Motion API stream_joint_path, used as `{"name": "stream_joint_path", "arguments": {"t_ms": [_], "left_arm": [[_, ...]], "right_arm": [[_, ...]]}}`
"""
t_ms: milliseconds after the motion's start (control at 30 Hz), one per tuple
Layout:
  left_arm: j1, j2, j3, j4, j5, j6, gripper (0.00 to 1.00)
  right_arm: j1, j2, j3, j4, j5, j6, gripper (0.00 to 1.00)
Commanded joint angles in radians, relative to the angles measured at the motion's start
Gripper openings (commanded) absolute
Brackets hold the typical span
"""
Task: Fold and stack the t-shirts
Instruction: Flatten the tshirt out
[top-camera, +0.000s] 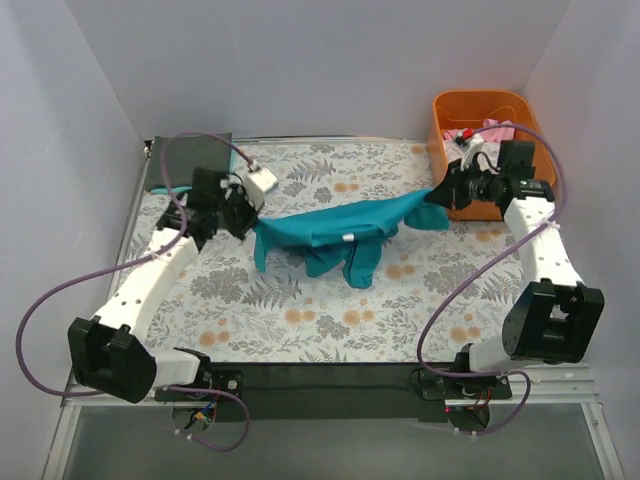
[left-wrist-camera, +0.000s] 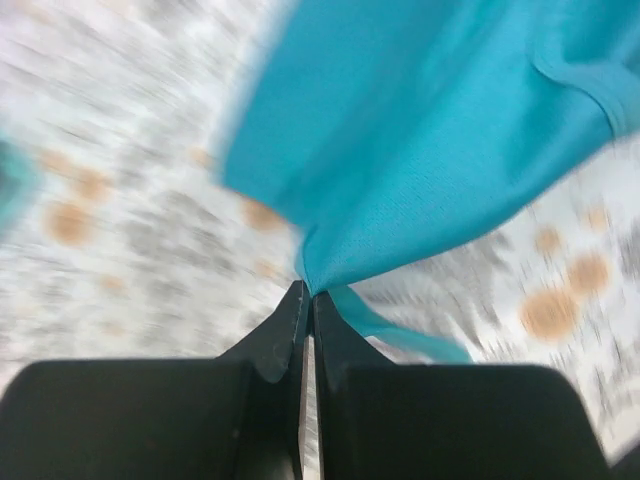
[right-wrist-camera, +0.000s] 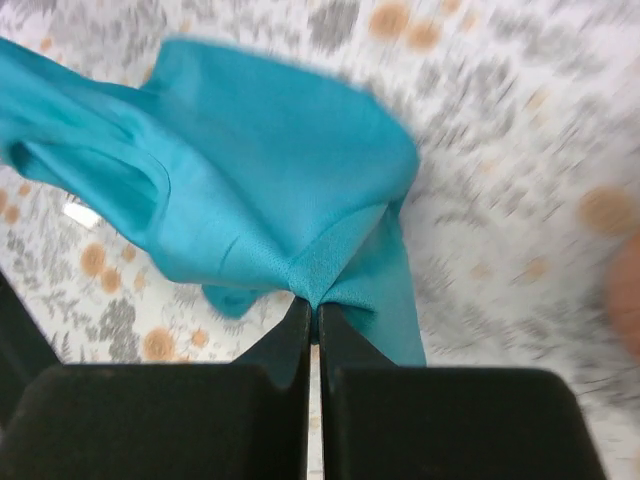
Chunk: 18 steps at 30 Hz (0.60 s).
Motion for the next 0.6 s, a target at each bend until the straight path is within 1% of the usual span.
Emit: {"name": "stream_joint_path", "arguments": {"t_ms": [0, 33, 67, 133, 167, 233, 267, 300, 333, 367, 400, 433, 500, 567], "left_arm": [[0.090, -0.038, 0.215, -0.014, 0.092, -0.111, 0.00], [0.097, -0.036, 0.299, -0.023, 0.098, -0.126, 0.00], [0.097, -0.048, 0.327, -0.024, 0.102, -0.152, 0.00], [0.099, -0.079, 0.375, -0.006, 0.127, -0.185, 0.00], [0.099, -0.123, 0.382, 0.000, 0.135, -0.202, 0.00], [0.099, -0.174, 0.387, 0.008, 0.150, -0.240, 0.00], [0.097, -0.226, 0.387, 0.009, 0.147, -0.251, 0.00], [0.099, -0.258, 0.384, 0.011, 0.144, -0.267, 0.00], [0.099, -0.286, 0.384, 0.012, 0.152, -0.275, 0.00], [0.097, -0.315, 0.381, 0.014, 0.156, -0.283, 0.00], [0.097, -0.373, 0.381, 0.014, 0.167, -0.294, 0.00], [0.097, -0.401, 0.379, 0.018, 0.205, -0.306, 0.00], [0.097, -0.476, 0.376, 0.034, 0.237, -0.323, 0.00], [0.099, -0.519, 0.375, 0.090, 0.233, -0.379, 0.00]], "right_arm": [[-0.035, -0.096, 0.179, 0.031, -0.060, 0.029, 0.01], [-0.038, -0.108, 0.205, 0.032, -0.057, 0.032, 0.01], [-0.040, -0.140, 0.254, 0.035, -0.050, 0.032, 0.01], [-0.049, -0.184, 0.284, 0.061, -0.027, 0.045, 0.01], [-0.052, -0.238, 0.291, 0.077, -0.017, 0.052, 0.01], [-0.055, -0.307, 0.279, 0.141, 0.058, 0.082, 0.01], [-0.057, -0.386, 0.255, 0.170, 0.119, 0.092, 0.01], [-0.058, -0.427, 0.238, 0.196, 0.149, 0.098, 0.01], [-0.058, -0.469, 0.222, 0.257, 0.178, 0.108, 0.01], [-0.057, -0.549, 0.204, 0.288, 0.210, 0.122, 0.01], [-0.058, -0.586, 0.184, 0.313, 0.282, 0.131, 0.01], [-0.058, -0.618, 0.179, 0.355, 0.317, 0.139, 0.01], [-0.057, -0.684, 0.199, 0.377, 0.400, 0.150, 0.01], [-0.058, -0.714, 0.224, 0.397, 0.442, 0.158, 0.01]]}}
